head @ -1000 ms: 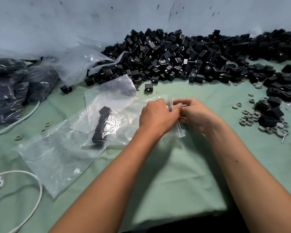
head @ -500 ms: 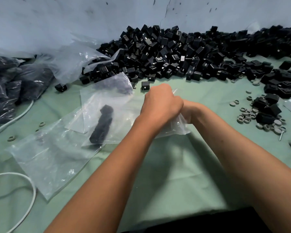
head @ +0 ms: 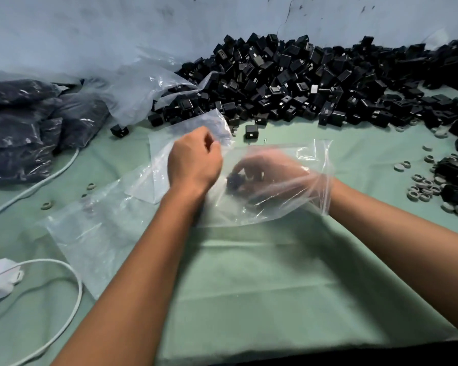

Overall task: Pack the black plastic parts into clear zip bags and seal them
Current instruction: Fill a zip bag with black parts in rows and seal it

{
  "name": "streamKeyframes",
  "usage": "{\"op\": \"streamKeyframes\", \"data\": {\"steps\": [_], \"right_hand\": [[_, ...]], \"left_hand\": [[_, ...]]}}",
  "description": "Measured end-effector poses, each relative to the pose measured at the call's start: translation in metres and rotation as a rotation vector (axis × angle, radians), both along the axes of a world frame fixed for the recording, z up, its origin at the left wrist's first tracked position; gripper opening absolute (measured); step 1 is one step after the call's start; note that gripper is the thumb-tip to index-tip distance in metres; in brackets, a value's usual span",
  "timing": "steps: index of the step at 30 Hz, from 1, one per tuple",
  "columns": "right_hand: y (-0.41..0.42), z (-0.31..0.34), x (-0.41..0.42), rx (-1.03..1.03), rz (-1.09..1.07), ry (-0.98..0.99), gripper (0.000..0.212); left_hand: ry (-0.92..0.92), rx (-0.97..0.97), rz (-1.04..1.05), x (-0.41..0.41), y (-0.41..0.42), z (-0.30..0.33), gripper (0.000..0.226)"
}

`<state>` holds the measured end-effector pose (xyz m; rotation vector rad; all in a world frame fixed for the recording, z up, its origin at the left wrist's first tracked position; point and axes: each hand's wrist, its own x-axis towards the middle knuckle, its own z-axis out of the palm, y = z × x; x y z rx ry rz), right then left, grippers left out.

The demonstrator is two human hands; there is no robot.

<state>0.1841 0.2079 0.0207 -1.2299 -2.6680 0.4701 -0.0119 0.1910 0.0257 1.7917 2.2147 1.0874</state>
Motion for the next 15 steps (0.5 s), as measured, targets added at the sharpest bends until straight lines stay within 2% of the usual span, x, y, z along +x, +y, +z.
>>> {"op": "streamKeyframes", "data": {"steps": [1, 2, 3, 9, 12, 15], "right_hand": [[0.0, 0.006, -0.012, -0.038, 0.006, 0.026, 0.014], [0.003, 0.007, -0.019, -0.111, -0.016, 0.108, 0.025], [0.008, 0.005, -0.023, -0.14, -0.022, 0.109, 0.03], [0.012, -0.004, -0.044, -0.115, 0.032, 0.351, 0.016], [0.02, -0.01, -0.054, -0.168, -0.047, 0.422, 0.01], [0.024, -0.022, -0.067, -0.088, -0.142, 0.401, 0.014]], "left_hand": [[0.024, -0.041, -0.009, -0.018, 0.001, -0.01, 0.013], [0.04, -0.074, -0.023, -0.033, 0.002, -0.019, 0.011], [0.038, -0.094, -0.041, -0.046, 0.002, -0.028, 0.01], [-0.148, -0.05, -0.141, -0.073, 0.003, -0.061, 0.004], [-0.221, -0.023, -0.156, -0.075, 0.005, -0.068, 0.003], [-0.266, -0.022, -0.165, -0.076, 0.007, -0.072, 0.005]]}}
